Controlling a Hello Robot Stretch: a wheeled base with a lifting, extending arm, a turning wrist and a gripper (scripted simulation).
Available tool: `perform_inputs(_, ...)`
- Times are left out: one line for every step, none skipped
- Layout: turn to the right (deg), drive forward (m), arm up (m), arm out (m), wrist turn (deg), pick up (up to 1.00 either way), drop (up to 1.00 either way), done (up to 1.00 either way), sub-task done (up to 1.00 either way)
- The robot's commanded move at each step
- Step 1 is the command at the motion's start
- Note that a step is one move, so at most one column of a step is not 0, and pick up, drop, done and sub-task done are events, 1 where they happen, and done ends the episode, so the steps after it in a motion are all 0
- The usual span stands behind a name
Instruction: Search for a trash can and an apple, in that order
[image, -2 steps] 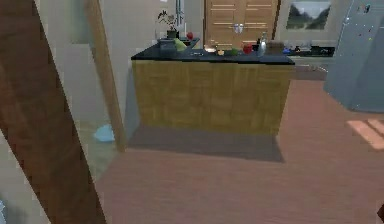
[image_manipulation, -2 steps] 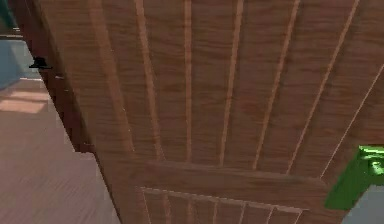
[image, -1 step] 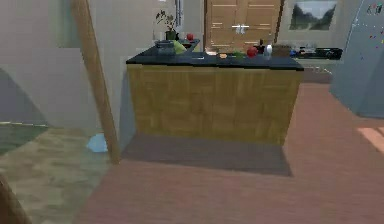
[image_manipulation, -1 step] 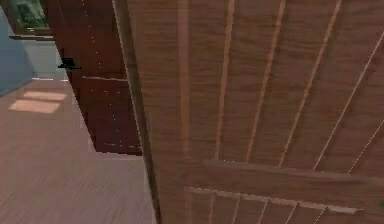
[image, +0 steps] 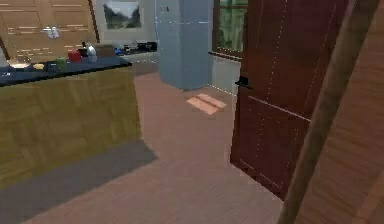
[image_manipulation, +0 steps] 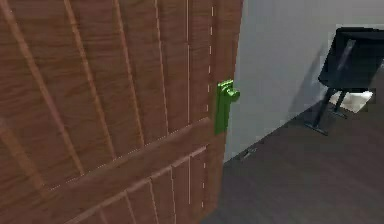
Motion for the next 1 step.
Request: perform_inputs(45.0,0.00,0.00,0.00,0.0,0.00,0.00,0.00,0.00)
